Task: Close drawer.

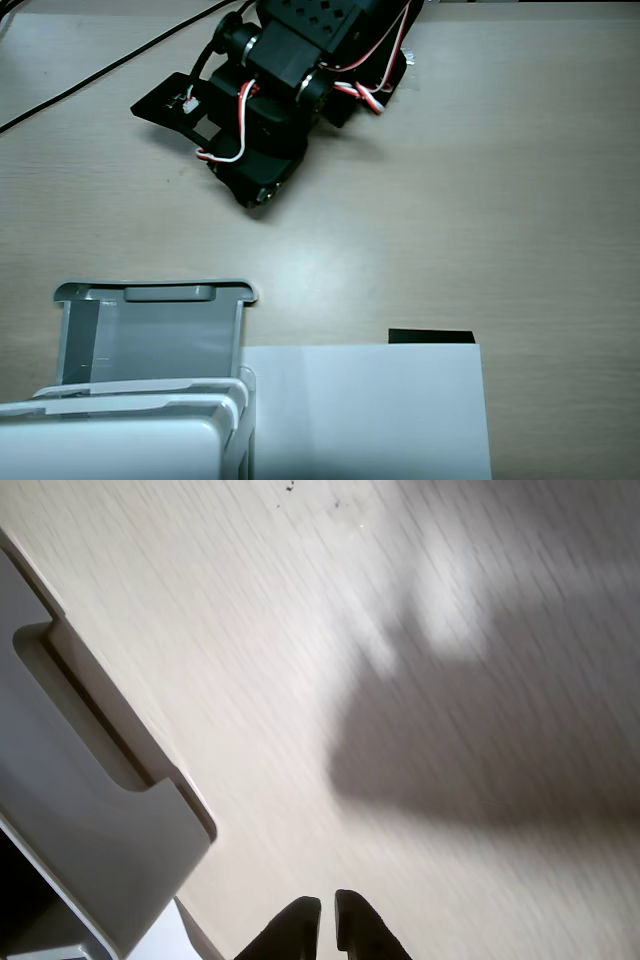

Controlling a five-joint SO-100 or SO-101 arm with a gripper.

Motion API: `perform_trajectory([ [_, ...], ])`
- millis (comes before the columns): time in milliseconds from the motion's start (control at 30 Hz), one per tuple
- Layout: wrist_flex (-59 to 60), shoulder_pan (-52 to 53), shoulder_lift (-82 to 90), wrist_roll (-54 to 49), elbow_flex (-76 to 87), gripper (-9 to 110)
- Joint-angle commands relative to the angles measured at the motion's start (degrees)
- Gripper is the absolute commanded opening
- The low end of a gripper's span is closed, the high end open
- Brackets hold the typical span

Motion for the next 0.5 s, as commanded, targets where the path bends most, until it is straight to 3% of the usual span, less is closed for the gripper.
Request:
perform_trajectory([
  [0, -5.4, -1.1, 4.0, -6.9, 4.3, 0],
  [467, -5.4, -0.8, 4.4, -7.1, 5.1, 0],
])
